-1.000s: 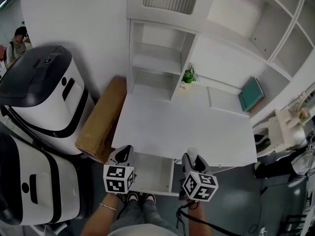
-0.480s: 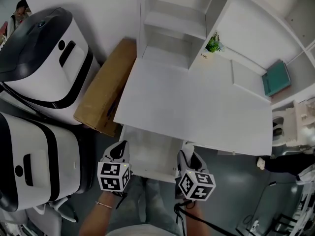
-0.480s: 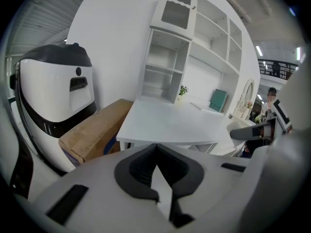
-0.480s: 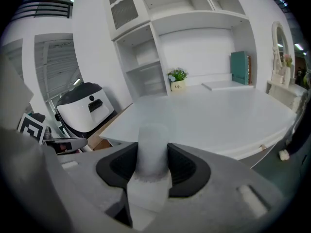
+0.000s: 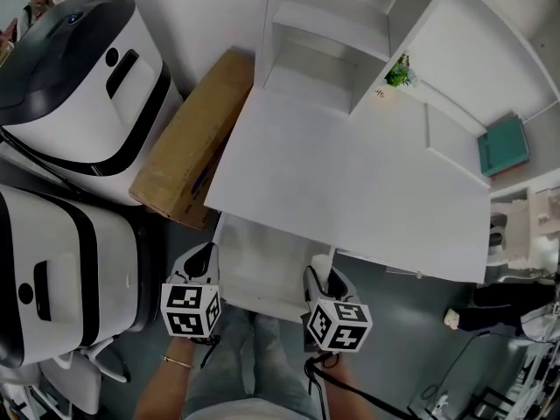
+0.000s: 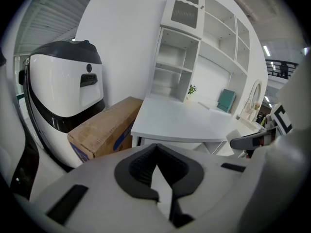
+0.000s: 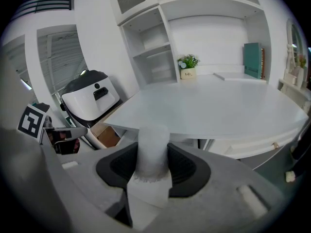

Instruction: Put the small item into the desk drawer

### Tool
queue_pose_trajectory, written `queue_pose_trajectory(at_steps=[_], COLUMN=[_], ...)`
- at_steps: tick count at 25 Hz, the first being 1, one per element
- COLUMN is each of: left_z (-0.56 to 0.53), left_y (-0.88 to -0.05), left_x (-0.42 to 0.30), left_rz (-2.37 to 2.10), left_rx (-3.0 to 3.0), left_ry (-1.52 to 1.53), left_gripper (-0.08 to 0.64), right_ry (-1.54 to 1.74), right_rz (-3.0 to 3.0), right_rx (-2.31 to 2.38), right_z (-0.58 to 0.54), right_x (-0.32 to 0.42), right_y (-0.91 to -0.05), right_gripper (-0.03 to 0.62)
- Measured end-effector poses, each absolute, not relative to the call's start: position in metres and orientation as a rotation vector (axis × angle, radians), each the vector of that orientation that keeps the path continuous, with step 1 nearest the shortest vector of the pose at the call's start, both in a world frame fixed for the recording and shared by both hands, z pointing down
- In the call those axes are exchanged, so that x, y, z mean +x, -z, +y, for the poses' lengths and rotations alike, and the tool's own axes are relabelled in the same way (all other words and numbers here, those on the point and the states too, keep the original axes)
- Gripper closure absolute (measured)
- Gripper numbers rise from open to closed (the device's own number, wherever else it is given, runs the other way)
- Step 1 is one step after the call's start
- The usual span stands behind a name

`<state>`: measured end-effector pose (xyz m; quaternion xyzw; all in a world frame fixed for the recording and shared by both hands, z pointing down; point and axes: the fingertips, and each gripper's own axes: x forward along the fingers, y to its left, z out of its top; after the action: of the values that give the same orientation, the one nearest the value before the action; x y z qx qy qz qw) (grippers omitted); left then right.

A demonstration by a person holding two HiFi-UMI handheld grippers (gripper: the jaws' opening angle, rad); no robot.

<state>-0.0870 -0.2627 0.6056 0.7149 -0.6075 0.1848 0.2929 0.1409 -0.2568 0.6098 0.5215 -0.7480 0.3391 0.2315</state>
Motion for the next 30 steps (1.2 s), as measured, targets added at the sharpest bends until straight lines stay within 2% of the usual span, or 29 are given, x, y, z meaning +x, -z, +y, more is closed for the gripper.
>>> queue_pose_trajectory(at_steps=[11,30], left_z=[-0.244,-0.208], left_y=[-0.618,-0.648], left_x=[-0.157,-0.241], left_rz=[-1.763,-1.945], left_rx=[1.734,1.473], left_ry=[-0.465,-0.382], left_gripper=[0.561,0.561], right_ry=[-0.891,-0.757], right_rz=[-2.078,-2.008], right_rx=[1.124,0.831], right_z=[-0.267,-0.298], right_x=[0.075,0.015], right_y=[-0.657,-0.748], right_gripper=[0.414,0.413])
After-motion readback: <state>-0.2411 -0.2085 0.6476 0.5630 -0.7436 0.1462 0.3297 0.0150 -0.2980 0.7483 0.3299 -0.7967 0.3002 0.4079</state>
